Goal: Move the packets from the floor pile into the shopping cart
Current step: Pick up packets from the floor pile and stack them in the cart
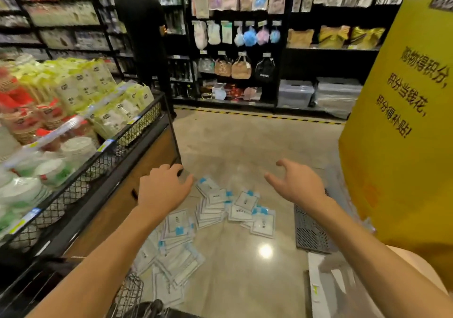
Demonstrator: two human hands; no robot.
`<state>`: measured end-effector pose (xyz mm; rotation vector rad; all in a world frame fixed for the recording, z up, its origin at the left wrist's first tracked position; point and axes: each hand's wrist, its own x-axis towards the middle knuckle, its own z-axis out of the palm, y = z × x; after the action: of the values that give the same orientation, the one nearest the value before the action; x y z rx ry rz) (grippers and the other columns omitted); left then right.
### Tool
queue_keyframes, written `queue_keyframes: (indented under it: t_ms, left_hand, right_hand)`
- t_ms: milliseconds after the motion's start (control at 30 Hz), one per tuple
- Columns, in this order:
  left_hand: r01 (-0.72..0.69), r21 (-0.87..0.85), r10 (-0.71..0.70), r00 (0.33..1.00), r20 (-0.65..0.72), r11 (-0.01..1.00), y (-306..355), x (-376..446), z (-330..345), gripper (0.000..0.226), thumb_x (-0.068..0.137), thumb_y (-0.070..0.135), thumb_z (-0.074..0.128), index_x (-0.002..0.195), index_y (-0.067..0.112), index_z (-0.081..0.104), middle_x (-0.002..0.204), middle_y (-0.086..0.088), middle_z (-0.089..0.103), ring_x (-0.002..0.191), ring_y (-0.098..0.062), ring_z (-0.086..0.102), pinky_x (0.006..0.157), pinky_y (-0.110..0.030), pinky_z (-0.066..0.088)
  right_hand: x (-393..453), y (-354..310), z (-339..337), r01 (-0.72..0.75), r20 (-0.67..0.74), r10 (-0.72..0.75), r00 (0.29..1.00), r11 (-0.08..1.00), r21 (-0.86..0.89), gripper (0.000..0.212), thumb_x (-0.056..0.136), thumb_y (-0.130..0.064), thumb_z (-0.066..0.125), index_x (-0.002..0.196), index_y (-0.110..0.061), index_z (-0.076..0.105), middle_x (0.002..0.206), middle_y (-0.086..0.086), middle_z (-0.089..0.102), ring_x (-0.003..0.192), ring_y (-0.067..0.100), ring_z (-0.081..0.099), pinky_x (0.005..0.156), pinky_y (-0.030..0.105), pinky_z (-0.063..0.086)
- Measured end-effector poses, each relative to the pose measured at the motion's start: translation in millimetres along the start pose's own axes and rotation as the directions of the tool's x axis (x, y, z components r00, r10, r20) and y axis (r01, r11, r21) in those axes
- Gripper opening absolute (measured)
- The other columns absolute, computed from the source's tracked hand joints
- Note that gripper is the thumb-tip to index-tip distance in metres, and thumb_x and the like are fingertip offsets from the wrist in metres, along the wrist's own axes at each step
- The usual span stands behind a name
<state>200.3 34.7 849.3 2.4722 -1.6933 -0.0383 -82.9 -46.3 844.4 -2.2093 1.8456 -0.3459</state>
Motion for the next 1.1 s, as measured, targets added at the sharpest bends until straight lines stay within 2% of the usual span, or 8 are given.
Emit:
queue_keyframes:
  t_ms: [133,267,367,567,667,800,900,1100]
  left_hand:
    - [-0.004,0.019,0.004,0.999,0.035,1.0,42,32,28,0.06,0.098,0.065,0.04,0.14,0.025,0.055,0.133,-0.003,0.063,0.115,-0.027,0.061,0.09,-0.042,0.052]
    - [-0.013,0.005,0.012,0.997,0.08,1.0,74,62,51,0.058,0.099,0.062,0.039,0.141,0.025,0.053,0.134,-0.004,0.061,0.117,-0.029,0.059,0.094,-0.044,0.048]
    - [-0.023,0.004,0.023,0.997,0.078,1.0,90,91,68,0.055,0.098,0.059,0.041,0.139,0.025,0.055,0.134,-0.005,0.061,0.117,-0.029,0.059,0.093,-0.044,0.047]
    - [-0.083,0.004,0.082,0.99,0.114,0.997,103,174,117,0.054,0.098,0.056,0.045,0.141,0.024,0.054,0.14,-0.006,0.059,0.123,-0.029,0.056,0.094,-0.042,0.046]
    - [-0.127,-0.031,0.13,0.977,0.17,0.991,112,233,152,0.054,0.099,0.052,0.046,0.144,0.022,0.052,0.141,-0.007,0.058,0.126,-0.029,0.055,0.1,-0.043,0.044]
    - [-0.159,-0.095,0.178,0.954,0.24,0.983,118,313,205,0.053,0.099,0.048,0.05,0.143,0.018,0.054,0.14,-0.01,0.059,0.125,-0.032,0.056,0.099,-0.045,0.045]
    - [-0.178,-0.1,0.199,0.938,0.282,0.979,115,364,237,0.053,0.099,0.047,0.051,0.145,0.019,0.052,0.14,-0.009,0.059,0.125,-0.031,0.055,0.099,-0.043,0.045]
    - [-0.214,-0.058,0.22,0.895,0.389,0.975,100,452,328,0.058,0.096,0.049,0.045,0.144,0.018,0.053,0.141,-0.009,0.059,0.128,-0.032,0.054,0.103,-0.049,0.043]
  right_hand:
    - [33,53,6,-0.044,-0.01,0.044,0.999,0.999,-0.002,0.065,0.093,-0.067,0.056,0.142,-0.024,0.055,0.13,0.003,0.069,0.116,0.028,0.066,0.09,0.044,0.057]
    - [65,93,16,-0.085,0.01,0.085,0.996,0.996,0.006,0.066,0.092,-0.069,0.055,0.14,-0.025,0.055,0.122,0.003,0.073,0.112,0.028,0.067,0.089,0.046,0.058]
    - [92,110,26,-0.116,0.02,0.116,0.993,0.993,0.012,0.066,0.091,-0.068,0.055,0.141,-0.025,0.054,0.128,0.003,0.07,0.116,0.03,0.065,0.093,0.049,0.056]
    - [163,122,62,-0.179,0.072,0.18,0.981,0.984,-0.026,0.065,0.092,-0.07,0.052,0.141,-0.026,0.052,0.131,0.004,0.067,0.116,0.031,0.063,0.094,0.049,0.055]
    - [204,124,85,-0.212,0.058,0.214,0.975,0.976,-0.038,0.064,0.093,-0.066,0.053,0.143,-0.025,0.052,0.136,0.004,0.065,0.12,0.031,0.06,0.095,0.046,0.054]
    - [264,124,113,-0.276,0.109,0.283,0.953,0.958,-0.078,0.067,0.095,-0.063,0.054,0.148,-0.023,0.047,0.142,0.006,0.061,0.126,0.032,0.058,0.098,0.048,0.053]
    - [311,123,132,-0.328,0.148,0.341,0.928,0.939,-0.107,0.066,0.096,-0.061,0.054,0.149,-0.023,0.045,0.14,0.007,0.061,0.124,0.033,0.058,0.095,0.047,0.054]
    - [395,130,196,-0.363,0.192,0.388,0.902,0.919,-0.151,0.061,0.098,-0.056,0.054,0.146,-0.021,0.047,0.136,0.008,0.062,0.122,0.034,0.058,0.092,0.047,0.052]
